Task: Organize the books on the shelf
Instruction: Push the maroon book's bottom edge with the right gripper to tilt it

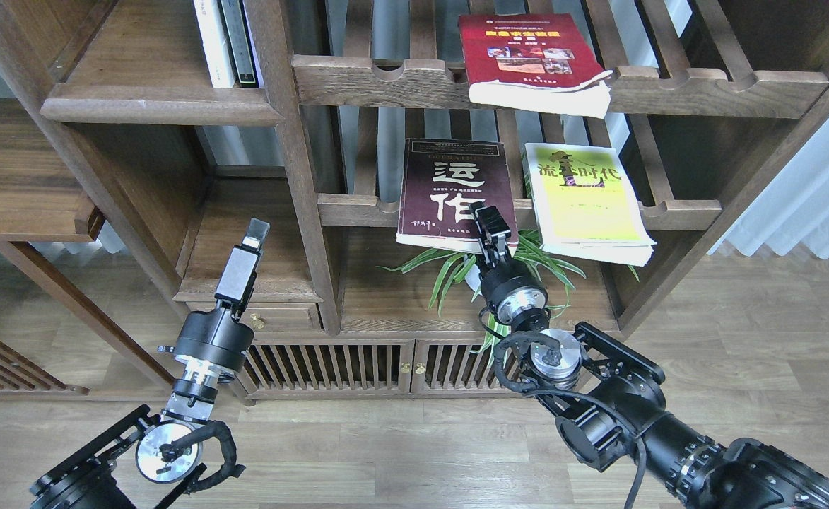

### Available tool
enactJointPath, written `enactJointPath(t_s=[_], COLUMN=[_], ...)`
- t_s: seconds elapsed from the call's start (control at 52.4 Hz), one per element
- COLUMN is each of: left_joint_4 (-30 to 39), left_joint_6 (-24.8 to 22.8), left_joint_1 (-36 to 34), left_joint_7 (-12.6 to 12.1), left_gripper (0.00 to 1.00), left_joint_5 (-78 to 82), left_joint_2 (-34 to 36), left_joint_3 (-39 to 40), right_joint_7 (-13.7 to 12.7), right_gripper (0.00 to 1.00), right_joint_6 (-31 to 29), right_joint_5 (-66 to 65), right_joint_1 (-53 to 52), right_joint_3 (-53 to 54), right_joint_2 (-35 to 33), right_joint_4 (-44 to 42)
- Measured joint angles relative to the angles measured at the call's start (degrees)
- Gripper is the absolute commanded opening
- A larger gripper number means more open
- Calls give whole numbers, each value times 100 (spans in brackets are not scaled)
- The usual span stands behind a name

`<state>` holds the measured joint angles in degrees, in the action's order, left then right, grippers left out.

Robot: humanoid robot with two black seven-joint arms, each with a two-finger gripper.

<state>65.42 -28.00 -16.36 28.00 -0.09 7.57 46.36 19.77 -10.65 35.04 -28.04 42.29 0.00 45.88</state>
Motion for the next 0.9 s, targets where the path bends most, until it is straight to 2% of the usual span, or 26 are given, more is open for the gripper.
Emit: enactJointPath(t_s=[0.191,0.382,0.535,0.726,0.821,0.897], left_joint_4=[-13,-40,-61,-64,-64,-65], left_joint_6=[0,0,0,0,0,0], left_joint_1=[23,43,45,58,80,87], left_joint_7=[0,0,0,0,0,0], left_gripper=[100,100,100,100,100,100], left_joint_5=[0,0,-6,-6,-3,-2], left_joint_2=[-4,-46,-59,-80,-88,-88], left_joint_3=[-4,-5,-12,-13,-13,-13], right_joint_7=[1,1,1,26,73,106], right_gripper=[50,45,33,23,14,10], right_joint_6=[-551,-648,-732,-975,-1107,-1232], right_joint_5=[-29,-32,-33,-39,-41,-41], right_joint_1=[0,0,0,6,6,5], right_joint_3=[-26,-77,-201,-300,-316,-317], right_joint_2=[0,0,0,0,0,0], right_joint_4=[-219,-263,-300,-415,-437,-443])
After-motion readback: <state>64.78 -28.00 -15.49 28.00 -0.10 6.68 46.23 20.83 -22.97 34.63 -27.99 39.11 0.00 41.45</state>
